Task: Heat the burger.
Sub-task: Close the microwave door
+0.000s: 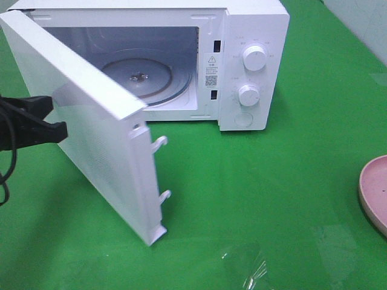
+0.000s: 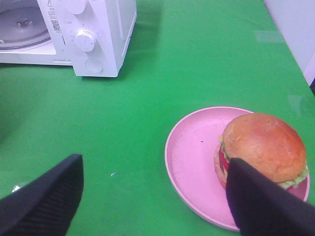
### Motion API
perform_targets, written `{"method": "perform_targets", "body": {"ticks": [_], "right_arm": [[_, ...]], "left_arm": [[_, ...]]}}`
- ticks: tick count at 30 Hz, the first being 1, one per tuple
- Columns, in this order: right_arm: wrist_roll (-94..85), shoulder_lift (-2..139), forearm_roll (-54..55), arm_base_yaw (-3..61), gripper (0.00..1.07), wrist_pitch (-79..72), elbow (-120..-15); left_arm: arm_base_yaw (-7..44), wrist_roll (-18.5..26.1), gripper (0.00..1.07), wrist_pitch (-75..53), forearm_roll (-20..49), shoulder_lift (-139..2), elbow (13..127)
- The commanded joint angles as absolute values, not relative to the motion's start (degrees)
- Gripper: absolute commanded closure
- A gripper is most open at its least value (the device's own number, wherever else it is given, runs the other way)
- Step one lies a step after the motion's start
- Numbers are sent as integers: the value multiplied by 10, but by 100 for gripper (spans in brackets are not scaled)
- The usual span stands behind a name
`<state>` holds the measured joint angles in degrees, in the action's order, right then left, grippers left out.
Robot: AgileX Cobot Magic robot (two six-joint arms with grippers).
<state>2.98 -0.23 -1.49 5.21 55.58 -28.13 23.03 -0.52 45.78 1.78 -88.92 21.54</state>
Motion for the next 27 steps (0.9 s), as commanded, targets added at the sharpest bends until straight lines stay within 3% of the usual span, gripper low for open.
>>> {"method": "perform_targets", "body": {"ticks": [1, 12, 27], "right_arm": [[23, -17, -14, 48, 31, 551, -280], [23, -17, -14, 48, 31, 551, -280], [23, -17, -14, 48, 31, 551, -280]], "left_arm": [[247, -4, 107, 474, 25, -896, 225], [323, -4, 107, 474, 73, -979, 323], [354, -4, 107, 443, 86, -1030, 415]]}}
